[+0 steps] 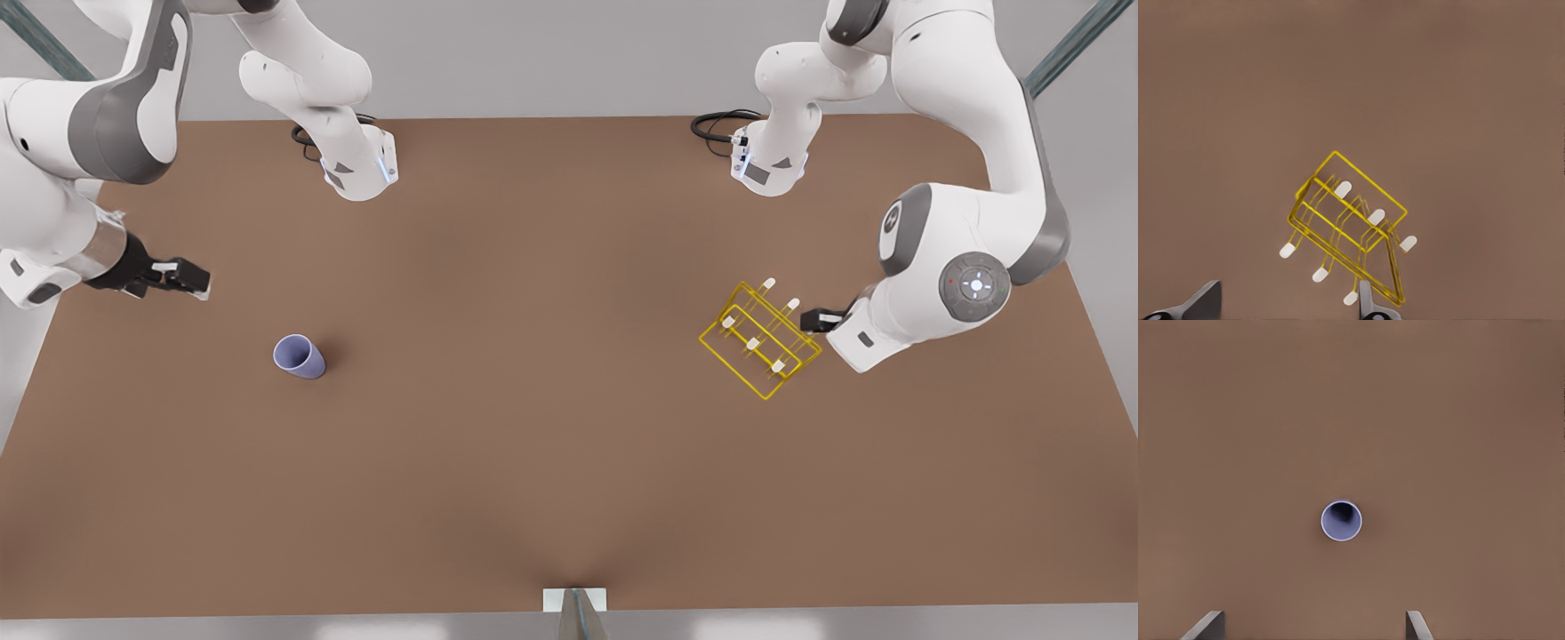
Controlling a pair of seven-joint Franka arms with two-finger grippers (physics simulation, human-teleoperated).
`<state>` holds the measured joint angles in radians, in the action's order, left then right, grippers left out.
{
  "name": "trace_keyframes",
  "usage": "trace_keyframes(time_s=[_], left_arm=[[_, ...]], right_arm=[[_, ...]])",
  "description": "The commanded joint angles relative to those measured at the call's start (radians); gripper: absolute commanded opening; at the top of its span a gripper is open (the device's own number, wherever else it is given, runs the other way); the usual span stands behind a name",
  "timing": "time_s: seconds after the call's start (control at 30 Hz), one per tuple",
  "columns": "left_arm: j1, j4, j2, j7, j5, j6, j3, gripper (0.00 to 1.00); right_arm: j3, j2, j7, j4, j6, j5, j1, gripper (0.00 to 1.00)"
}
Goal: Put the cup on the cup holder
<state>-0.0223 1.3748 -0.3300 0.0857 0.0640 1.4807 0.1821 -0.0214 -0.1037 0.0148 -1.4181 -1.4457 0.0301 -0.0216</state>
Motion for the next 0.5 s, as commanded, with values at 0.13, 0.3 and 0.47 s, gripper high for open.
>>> trace_keyframes(time_s=[0.13, 0.3, 0.47], left_arm=[[-0.013, 0.012, -0.014, 0.115, 0.003, 0.076, 0.002, 1.00], [-0.011, 0.006, -0.018, 0.117, 0.002, 0.053, 0.004, 1.00], [-0.013, 0.009, -0.027, 0.140, -0.003, 0.027, 0.005, 1.00]], right_arm=[[0.000, -0.002, 0.017, -0.009, -0.108, 0.005, 0.006, 1.00], [-0.002, -0.090, 0.016, -0.050, -0.180, 0.011, -0.004, 1.00], [0.029, -0.076, 0.028, -0.082, -0.173, -0.030, 0.006, 1.00]])
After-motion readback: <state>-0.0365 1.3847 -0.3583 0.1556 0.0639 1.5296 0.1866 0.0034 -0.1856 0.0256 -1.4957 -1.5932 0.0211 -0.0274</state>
